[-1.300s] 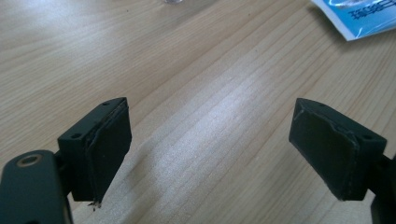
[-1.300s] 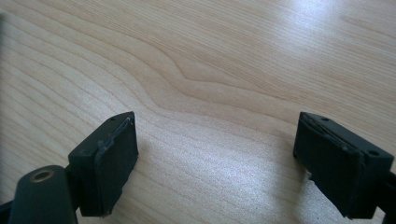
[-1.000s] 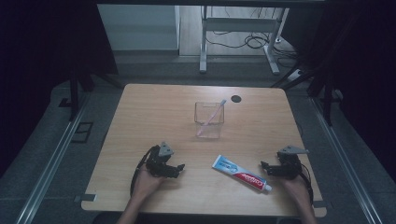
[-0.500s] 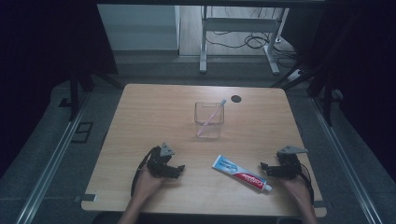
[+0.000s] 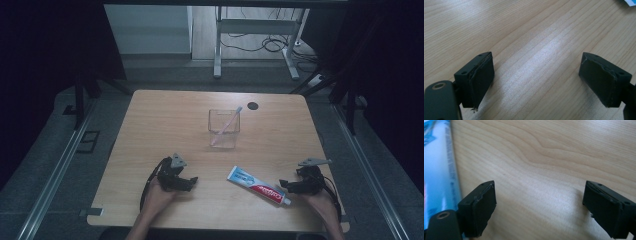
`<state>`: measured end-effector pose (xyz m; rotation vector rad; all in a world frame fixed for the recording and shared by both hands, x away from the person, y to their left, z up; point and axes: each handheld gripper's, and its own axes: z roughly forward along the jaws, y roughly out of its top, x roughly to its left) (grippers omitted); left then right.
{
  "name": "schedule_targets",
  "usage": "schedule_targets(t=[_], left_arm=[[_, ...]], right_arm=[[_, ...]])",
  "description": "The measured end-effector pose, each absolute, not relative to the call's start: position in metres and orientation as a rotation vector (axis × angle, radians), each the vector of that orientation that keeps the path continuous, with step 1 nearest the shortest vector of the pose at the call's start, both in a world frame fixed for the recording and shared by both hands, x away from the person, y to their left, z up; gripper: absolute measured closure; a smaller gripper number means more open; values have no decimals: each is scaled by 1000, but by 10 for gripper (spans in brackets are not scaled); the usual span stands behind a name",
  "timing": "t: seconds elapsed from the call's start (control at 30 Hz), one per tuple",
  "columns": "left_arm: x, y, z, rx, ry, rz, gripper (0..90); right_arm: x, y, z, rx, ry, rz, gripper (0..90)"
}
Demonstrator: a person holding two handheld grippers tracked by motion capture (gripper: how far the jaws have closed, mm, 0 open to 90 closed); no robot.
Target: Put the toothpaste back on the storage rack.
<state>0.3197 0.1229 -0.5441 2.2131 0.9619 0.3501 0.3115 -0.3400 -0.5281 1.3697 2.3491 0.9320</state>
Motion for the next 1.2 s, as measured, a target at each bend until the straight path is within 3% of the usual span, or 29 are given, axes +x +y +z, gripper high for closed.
schedule_targets(t=[0.73,1.2], left_arm=[[319,123,-544,2207,970,354,130],[319,123,-544,2208,970,354,130]], right_arm=[[291,-305,-491,1190,2575,899,106],[296,-263,-485,1056,2722,759,226]])
